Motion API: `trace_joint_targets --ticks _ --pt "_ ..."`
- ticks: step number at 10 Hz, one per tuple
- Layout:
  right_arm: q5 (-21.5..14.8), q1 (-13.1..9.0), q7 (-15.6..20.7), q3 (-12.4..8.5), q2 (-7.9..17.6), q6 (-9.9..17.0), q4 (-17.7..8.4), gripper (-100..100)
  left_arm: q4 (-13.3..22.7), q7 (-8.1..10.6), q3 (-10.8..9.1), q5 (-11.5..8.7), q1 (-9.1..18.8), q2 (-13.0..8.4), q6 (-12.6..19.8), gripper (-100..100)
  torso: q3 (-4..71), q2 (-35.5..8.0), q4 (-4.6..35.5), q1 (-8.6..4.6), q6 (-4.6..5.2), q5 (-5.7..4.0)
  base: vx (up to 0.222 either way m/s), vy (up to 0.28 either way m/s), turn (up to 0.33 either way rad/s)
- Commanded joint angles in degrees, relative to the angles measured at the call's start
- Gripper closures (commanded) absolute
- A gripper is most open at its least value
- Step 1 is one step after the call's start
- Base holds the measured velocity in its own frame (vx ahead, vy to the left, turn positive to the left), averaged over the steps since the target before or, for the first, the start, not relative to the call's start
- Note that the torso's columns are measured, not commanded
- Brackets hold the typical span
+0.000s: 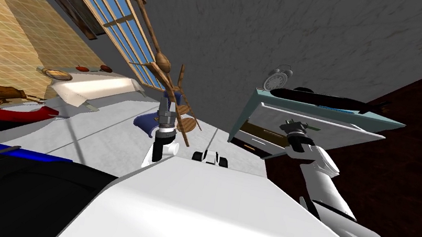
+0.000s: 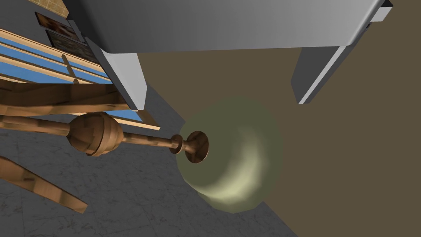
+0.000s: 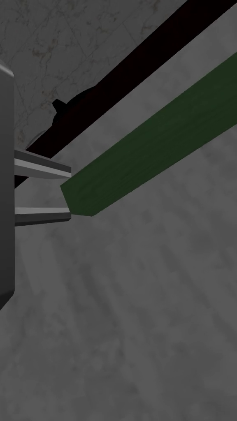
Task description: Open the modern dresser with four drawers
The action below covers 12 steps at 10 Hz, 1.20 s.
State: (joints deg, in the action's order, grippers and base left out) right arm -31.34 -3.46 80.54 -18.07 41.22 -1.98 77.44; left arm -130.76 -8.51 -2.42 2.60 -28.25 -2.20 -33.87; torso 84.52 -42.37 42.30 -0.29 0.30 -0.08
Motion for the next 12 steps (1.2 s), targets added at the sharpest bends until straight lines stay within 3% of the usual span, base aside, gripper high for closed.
trace_joint_targets --ticks 1,2,3,4,6,7,9,10,11,12 --pt "-0.8 0.9 1.4 0.3 0.7 0.6 0.8 100 0.0 0.0 0.0 0.0 0.0 0.0 0.0 0 0.0 0.0 0.0 0.0 0.01 0.01 -0.008 0.031 -0.005" --pt "-3.8 3.7 -1.2 2.6 0.5 0.4 3.8 100 0.0 0.0 0.0 0.0 0.0 0.0 0.0 0 0.0 0.0 0.0 0.0 -0.15 0.02 0.068 -0.042 -0.298" --pt "-5.0 3.7 -2.1 2.6 0.5 0.4 6.1 100 0.0 0.0 -0.01 0.0 0.0 0.0 0.0 0 0.1 0.2 -0.1 -0.21 0.12 -0.07 0.104 -0.035 -0.323" --pt "-6.8 6.2 -4.2 4.7 0.2 0.0 8.3 100 0.0 0.0 -0.01 0.0 0.0 0.0 0.0 0 0.1 0.2 0.0 -0.35 0.25 -0.03 0.168 -0.052 -0.34" --pt "-9.4 6.3 -5.9 4.7 0.2 0.0 11.2 100 0.0 0.0 -0.02 0.0 0.0 0.0 0.0 0 0.1 0.2 -0.1 -0.67 0.4 -0.23 0.128 -0.029 -0.208" --pt "-11.4 8.8 -8.5 6.8 -0.1 -0.3 13.8 100 0.0 0.0 -0.01 0.0 0.0 0.0 0.0 0 -0.1 -0.1 0.0 -0.62 0.35 -0.21 0.129 -0.06 -0.277" --pt "-13.6 9.0 -9.6 6.8 -0.1 -0.3 16.3 100 0.0 0.0 -0.01 0.0 0.0 0.0 0.0 0 0.0 0.0 -0.1 -0.89 0.61 -0.35 0.082 -0.017 -0.229" --pt "-16.0 11.1 -12.0 9.0 -0.3 -0.7 18.8 100 0.0 0.0 -0.01 0.0 0.0 0.0 0.0 0 -0.1 -0.1 0.0 -0.86 0.57 -0.3 0.114 -0.005 -0.232" --pt "-17.6 11.6 -13.4 9.0 -0.3 -0.7 21.0 100 0.0 0.0 -0.01 0.0 0.0 0.0 0.0 0 0.0 0.1 -0.2 -0.82 0.51 -0.34 0.122 -0.028 -0.342" --pt "-17.8 11.6 -13.4 9.0 -0.3 -0.7 21.4 100 0.0 0.0 -0.01 0.0 0.0 0.0 0.0 0 0.1 0.2 -0.1 -0.96 0.59 -0.3 0.05 -0.019 -0.142"
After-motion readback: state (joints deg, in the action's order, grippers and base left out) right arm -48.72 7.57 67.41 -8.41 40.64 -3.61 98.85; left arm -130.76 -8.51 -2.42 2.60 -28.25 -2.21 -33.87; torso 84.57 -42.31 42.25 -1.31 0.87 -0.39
